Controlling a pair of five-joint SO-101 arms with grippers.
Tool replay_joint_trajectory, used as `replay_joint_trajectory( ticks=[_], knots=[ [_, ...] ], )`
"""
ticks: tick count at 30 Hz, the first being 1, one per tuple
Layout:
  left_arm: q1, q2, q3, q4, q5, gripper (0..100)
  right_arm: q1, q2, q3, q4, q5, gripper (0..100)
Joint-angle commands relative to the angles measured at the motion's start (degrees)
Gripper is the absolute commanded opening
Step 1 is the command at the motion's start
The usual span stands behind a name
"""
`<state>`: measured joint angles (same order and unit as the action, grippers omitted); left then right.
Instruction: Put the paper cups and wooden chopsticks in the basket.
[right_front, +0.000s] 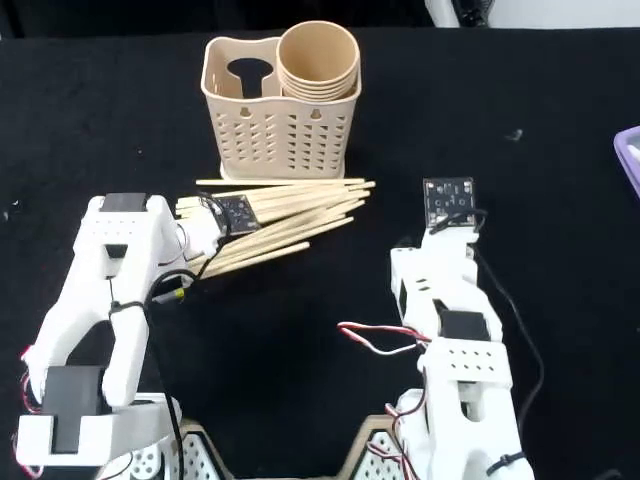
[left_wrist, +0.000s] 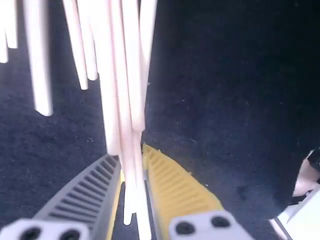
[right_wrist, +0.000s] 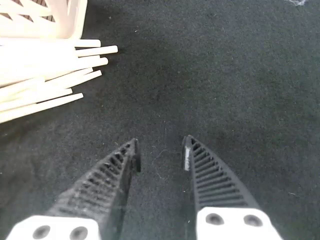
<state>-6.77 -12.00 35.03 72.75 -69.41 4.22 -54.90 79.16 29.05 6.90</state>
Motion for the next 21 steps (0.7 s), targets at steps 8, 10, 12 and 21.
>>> replay_joint_trajectory(
  ticks=[8,10,12,21],
  knots=[
    [-2.15,1.67,-0.13,0.70,-5.54,5,-0.79,0.13,-0.22,-1.05,-0.18,15.5],
    [-2.24,3.69,-0.13,0.62,-5.45,12,-0.79,0.13,-0.22,-1.05,-0.18,15.5],
    [-2.68,5.71,-0.57,0.44,-5.45,20,-0.79,0.13,-0.22,-1.05,-0.18,15.5],
    [-4.53,7.38,-6.02,0.70,-4.66,26,-0.79,0.13,0.22,-1.32,-0.18,15.5]
  ],
)
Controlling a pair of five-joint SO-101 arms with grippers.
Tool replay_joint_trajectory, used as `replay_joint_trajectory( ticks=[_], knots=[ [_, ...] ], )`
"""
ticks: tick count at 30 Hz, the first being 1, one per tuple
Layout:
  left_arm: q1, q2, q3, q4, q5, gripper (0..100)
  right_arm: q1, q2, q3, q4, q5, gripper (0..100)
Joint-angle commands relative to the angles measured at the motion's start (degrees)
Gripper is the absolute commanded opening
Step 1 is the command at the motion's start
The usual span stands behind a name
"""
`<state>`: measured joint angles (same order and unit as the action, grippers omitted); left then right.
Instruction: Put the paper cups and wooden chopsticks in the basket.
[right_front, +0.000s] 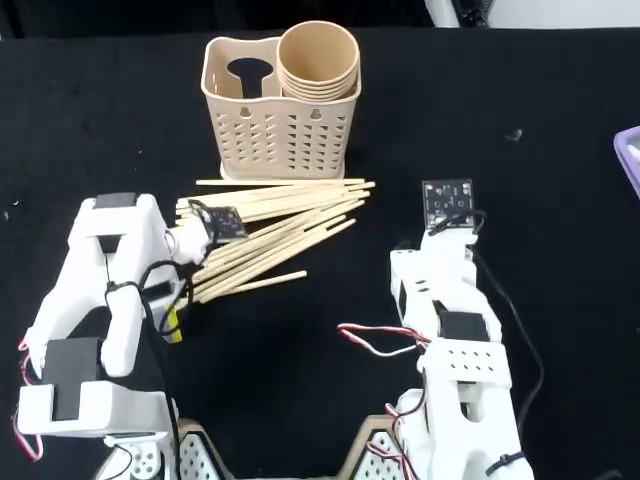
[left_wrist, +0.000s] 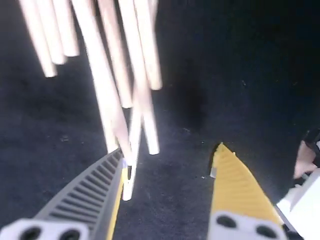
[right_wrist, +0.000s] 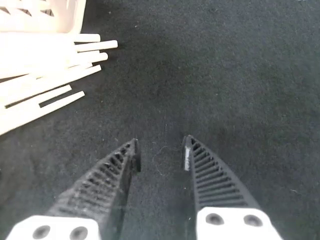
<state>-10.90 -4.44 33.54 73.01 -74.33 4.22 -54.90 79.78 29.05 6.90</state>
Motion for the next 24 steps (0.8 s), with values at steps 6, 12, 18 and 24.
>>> replay_joint_trajectory(
  ticks=[6,12,18,24],
  knots=[
    [3.82,0.44,-8.04,-0.09,9.05,26,-0.79,0.13,-0.40,-1.32,-0.18,15.5],
    [3.47,-0.09,-7.25,0.53,9.23,26,-0.79,0.13,-0.40,-1.32,-0.18,15.5],
    [-1.71,-0.18,-10.24,1.58,9.23,27,-0.79,0.13,-0.40,-1.32,-0.18,15.5],
    [-5.32,0.26,-18.59,10.55,9.14,27,-0.79,0.13,-0.40,-1.32,-0.18,15.5]
  ],
)
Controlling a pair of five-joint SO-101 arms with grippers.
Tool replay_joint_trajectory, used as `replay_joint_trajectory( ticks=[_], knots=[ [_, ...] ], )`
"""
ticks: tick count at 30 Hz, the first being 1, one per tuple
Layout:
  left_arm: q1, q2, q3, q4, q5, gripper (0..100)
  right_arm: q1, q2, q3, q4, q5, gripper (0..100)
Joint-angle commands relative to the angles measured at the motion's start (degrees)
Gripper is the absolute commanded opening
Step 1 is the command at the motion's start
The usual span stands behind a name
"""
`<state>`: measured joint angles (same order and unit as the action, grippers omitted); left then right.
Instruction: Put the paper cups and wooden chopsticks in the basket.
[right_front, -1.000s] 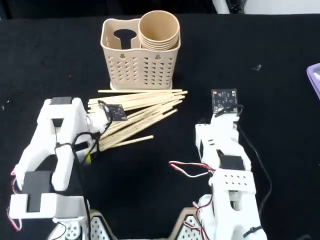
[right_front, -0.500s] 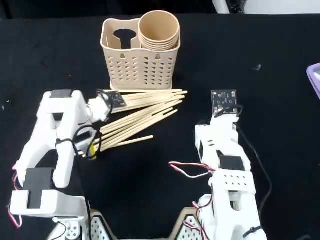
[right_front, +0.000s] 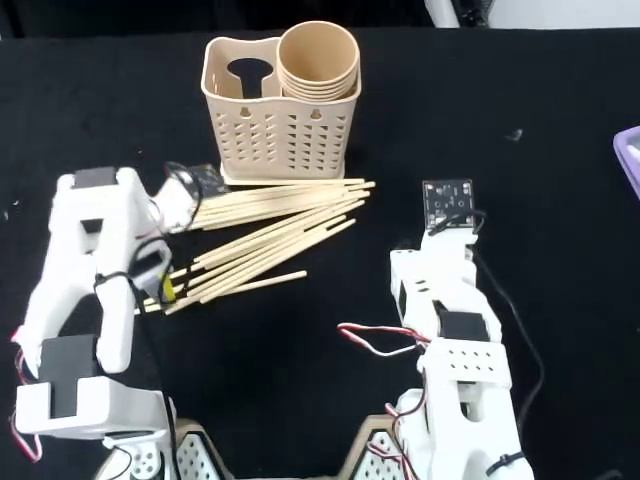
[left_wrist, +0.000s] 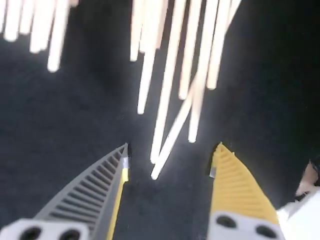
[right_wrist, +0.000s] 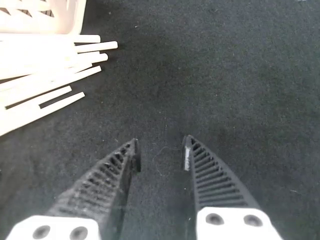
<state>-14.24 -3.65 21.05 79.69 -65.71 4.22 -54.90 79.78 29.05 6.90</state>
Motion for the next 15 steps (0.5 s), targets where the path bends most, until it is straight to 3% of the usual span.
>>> replay_joint_trajectory(
  ticks=[1,6,9,11,15],
  knots=[
    [-2.07,-0.44,-7.60,5.01,0.53,27,-0.79,0.13,-0.40,-1.32,-0.18,15.5],
    [6.37,-0.35,-6.20,6.86,4.13,27,-0.79,0.13,-0.40,-1.32,-0.18,15.5],
    [12.62,-0.26,-0.84,-0.97,10.73,30,-0.79,0.13,-0.40,-1.32,-0.18,15.5],
    [14.02,-0.35,2.15,-6.51,13.36,35,-0.79,0.13,-0.31,-1.23,-0.18,15.5],
    [14.64,-0.26,4.35,-9.93,14.59,35,-0.79,0.13,-0.31,-1.23,-0.18,15.5]
  ],
)
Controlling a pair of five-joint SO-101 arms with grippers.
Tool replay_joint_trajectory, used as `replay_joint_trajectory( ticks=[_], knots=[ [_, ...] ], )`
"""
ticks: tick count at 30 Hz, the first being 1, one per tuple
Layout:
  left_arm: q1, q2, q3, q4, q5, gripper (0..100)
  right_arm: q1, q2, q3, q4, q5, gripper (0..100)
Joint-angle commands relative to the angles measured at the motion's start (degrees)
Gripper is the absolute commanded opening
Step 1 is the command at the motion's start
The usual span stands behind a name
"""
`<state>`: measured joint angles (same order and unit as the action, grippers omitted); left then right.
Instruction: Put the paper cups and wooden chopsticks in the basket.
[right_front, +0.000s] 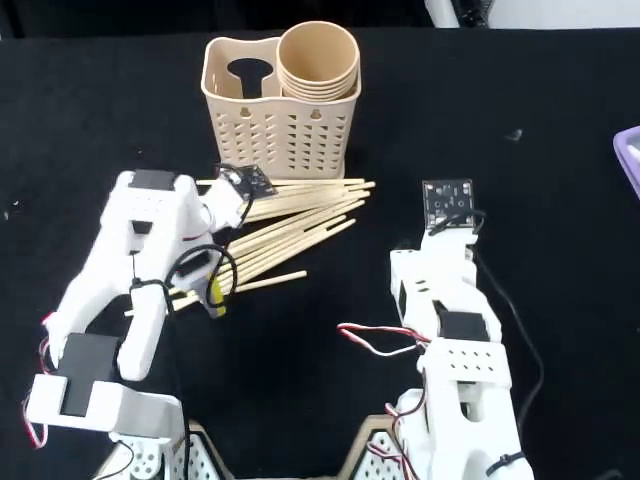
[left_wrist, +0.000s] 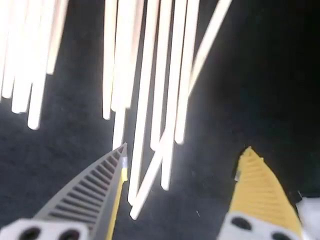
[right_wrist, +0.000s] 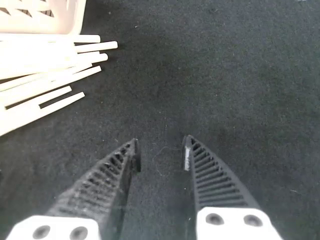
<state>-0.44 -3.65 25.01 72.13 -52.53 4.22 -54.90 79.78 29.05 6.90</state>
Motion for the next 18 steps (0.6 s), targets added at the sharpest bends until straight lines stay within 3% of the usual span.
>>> replay_joint_trajectory(
  ticks=[1,8,12,15,18],
  knots=[
    [1.45,-0.26,1.19,-2.99,1.49,35,-0.79,0.13,-0.31,-1.32,-0.18,15.5],
    [4.26,-0.35,10.86,-19.87,10.29,35,-0.79,0.13,-0.31,-1.32,-0.18,15.5],
    [5.41,-0.35,16.75,-25.58,12.57,35,-0.79,0.13,-0.31,-1.32,-0.18,15.5],
    [5.41,-0.35,18.24,-25.85,12.48,26,-0.79,0.13,-0.31,-1.32,-0.18,15.5],
    [4.88,-0.88,19.21,-25.93,12.40,9,-0.79,0.13,-0.31,-1.32,-0.18,15.5]
  ],
)
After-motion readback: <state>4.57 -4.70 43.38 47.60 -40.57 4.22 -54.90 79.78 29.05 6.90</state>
